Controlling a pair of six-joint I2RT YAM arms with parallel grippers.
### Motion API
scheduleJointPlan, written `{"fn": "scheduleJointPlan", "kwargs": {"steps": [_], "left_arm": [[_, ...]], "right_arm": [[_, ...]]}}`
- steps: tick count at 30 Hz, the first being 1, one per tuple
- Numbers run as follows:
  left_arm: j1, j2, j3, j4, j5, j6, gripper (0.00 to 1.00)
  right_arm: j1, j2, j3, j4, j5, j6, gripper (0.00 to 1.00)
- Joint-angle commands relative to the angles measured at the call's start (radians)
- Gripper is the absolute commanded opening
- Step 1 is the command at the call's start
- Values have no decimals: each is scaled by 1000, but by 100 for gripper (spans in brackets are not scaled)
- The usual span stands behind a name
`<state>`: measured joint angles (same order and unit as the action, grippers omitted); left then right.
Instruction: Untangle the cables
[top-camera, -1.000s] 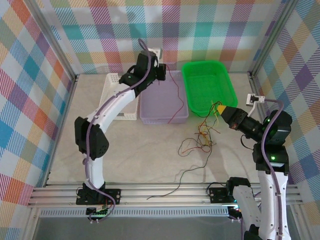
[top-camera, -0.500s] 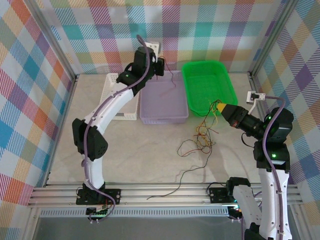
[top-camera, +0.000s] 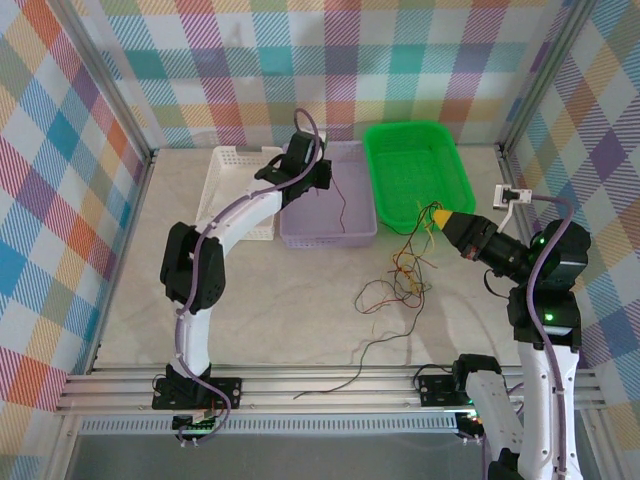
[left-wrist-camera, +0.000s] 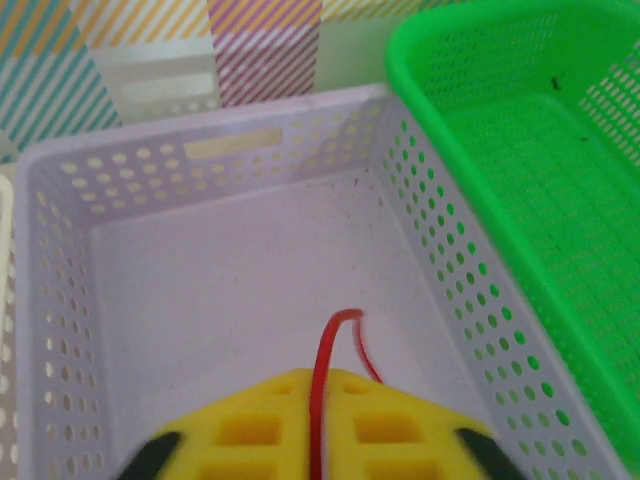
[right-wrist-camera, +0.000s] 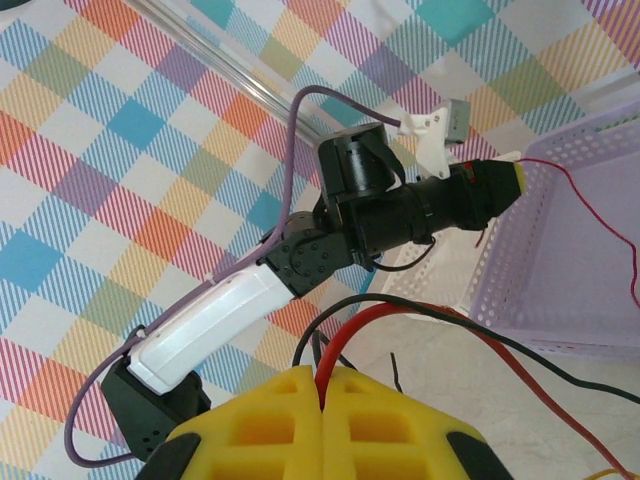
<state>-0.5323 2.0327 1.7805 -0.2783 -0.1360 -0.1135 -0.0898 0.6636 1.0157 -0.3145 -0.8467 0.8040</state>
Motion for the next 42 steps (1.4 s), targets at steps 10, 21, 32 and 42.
{"fn": "scheduleJointPlan", "kwargs": {"steps": [10,21,32,42], "left_arm": [[15,10,23,-84,103,-14,58],[15,-203,-18,-105,281,-170,81],[-143,-607,-564,252,552,-360,84],[-329,-639,-772,300,493,-285,84]], "right_arm": [[6,-21,11,32,-11,24,0],[6,57,15,42,-27,65,0],[31,120,-23,126,-71,104,0],[64,123,-23,142,-65,110,0]]}}
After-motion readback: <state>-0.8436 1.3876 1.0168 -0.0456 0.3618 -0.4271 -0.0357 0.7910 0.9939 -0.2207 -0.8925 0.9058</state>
